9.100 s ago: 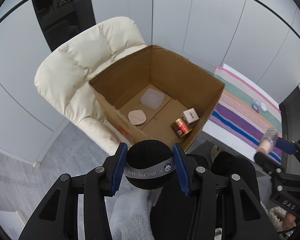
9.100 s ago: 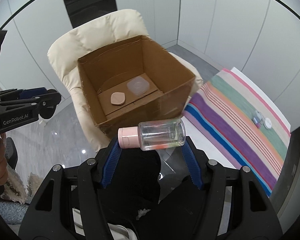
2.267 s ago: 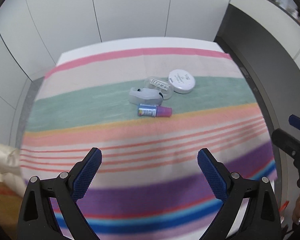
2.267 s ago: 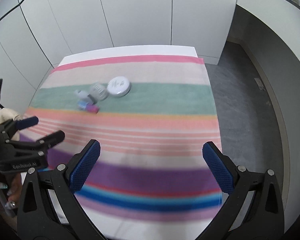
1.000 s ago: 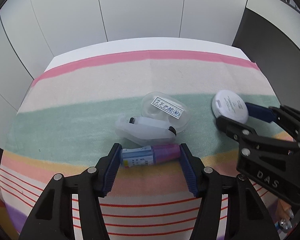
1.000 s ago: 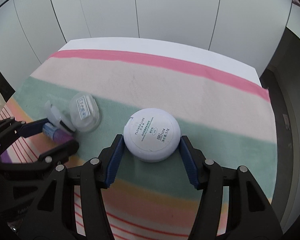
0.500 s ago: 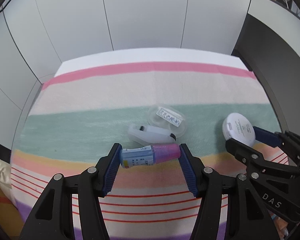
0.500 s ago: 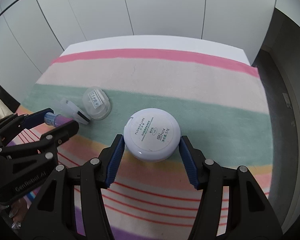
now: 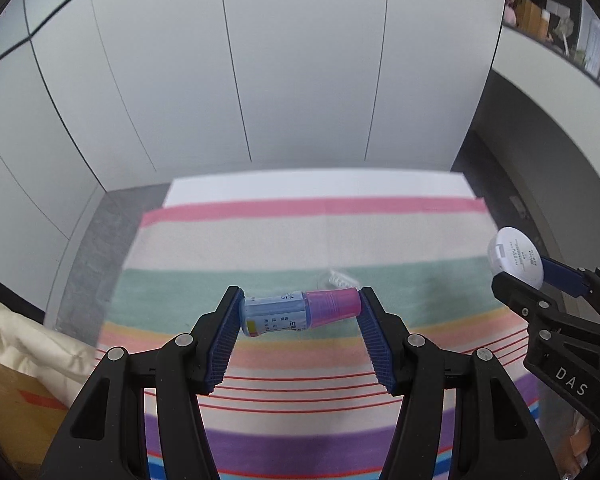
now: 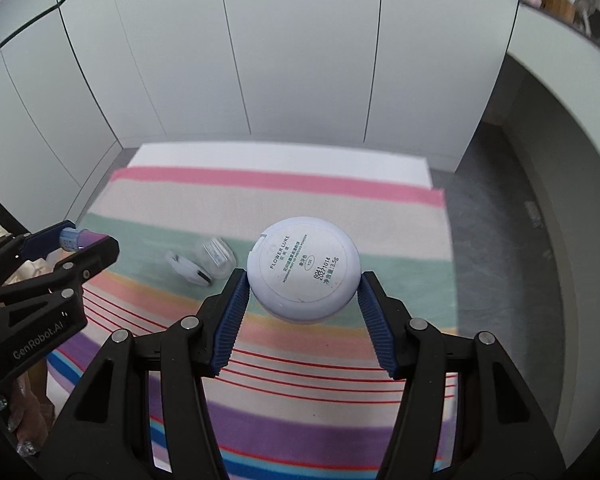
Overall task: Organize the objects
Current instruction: 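Lift and carry the tube with the left tool while the right tool carries the white compact to the box, then open both tools to drop the tube and white compact into the box, then move both open tools from the box back to the striped cloth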
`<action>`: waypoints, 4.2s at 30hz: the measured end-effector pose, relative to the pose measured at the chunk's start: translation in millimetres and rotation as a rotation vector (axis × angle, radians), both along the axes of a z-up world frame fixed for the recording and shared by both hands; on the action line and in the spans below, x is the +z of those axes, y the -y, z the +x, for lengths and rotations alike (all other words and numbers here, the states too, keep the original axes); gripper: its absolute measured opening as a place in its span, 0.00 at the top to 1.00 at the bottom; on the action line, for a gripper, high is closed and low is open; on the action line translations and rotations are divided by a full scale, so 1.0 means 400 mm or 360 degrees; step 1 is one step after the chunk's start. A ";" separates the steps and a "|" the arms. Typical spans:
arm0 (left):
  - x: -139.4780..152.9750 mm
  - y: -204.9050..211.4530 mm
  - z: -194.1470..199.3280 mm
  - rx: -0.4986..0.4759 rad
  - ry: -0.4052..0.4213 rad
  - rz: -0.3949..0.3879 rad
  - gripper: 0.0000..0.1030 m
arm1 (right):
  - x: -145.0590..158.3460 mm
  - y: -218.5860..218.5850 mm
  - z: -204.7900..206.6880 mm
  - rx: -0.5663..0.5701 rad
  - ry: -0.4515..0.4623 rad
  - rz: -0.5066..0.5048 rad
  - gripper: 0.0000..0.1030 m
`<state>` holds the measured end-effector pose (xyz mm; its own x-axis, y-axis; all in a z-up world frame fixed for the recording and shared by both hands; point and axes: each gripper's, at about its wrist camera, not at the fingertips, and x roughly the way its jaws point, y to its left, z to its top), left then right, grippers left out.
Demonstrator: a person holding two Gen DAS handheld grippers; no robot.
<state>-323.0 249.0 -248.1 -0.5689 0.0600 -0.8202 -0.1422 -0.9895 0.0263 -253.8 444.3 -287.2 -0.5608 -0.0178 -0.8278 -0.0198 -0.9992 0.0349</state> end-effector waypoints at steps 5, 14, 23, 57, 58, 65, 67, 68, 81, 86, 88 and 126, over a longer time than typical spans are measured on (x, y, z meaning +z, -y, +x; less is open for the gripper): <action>0.103 0.018 0.034 0.0005 -0.0044 0.0004 0.43 | 0.109 0.007 0.038 -0.0025 -0.0036 0.0012 0.43; 0.224 0.060 0.109 0.0031 -0.0106 0.0003 0.43 | 0.239 0.018 0.125 -0.0037 -0.0108 0.0007 0.43; 0.279 0.093 0.219 0.0014 -0.0095 -0.0043 0.43 | 0.278 0.016 0.242 -0.0086 -0.0113 -0.0034 0.43; 0.293 0.257 0.568 0.0047 -0.0039 -0.0037 0.43 | 0.280 0.026 0.642 -0.0203 0.0020 -0.0026 0.43; 0.294 0.265 0.569 0.0053 -0.0043 -0.0038 0.43 | 0.281 0.034 0.639 -0.0194 0.0022 -0.0020 0.43; 0.292 0.366 0.581 0.0167 -0.0049 -0.0050 0.43 | 0.286 0.124 0.608 -0.0084 0.0028 -0.0019 0.43; 0.287 0.406 0.587 0.0210 -0.0043 -0.0047 0.43 | 0.286 0.159 0.597 -0.0045 0.0028 -0.0023 0.43; 0.285 0.426 0.591 0.0232 -0.0040 -0.0047 0.43 | 0.286 0.178 0.590 -0.0022 0.0028 -0.0027 0.43; 0.255 0.807 0.688 0.0689 -0.0002 -0.0060 0.42 | 0.263 0.566 0.515 0.0439 0.0057 -0.0036 0.43; 0.240 0.958 0.744 0.0876 0.0033 -0.0057 0.42 | 0.247 0.738 0.506 0.0634 0.0081 -0.0034 0.43; 0.235 1.008 0.769 0.0942 0.0046 -0.0045 0.42 | 0.242 0.812 0.510 0.0716 0.0091 -0.0030 0.43; 0.195 1.154 0.815 0.1105 0.0138 -0.0051 0.08 | 0.193 1.208 0.569 0.1174 0.0126 0.0019 0.00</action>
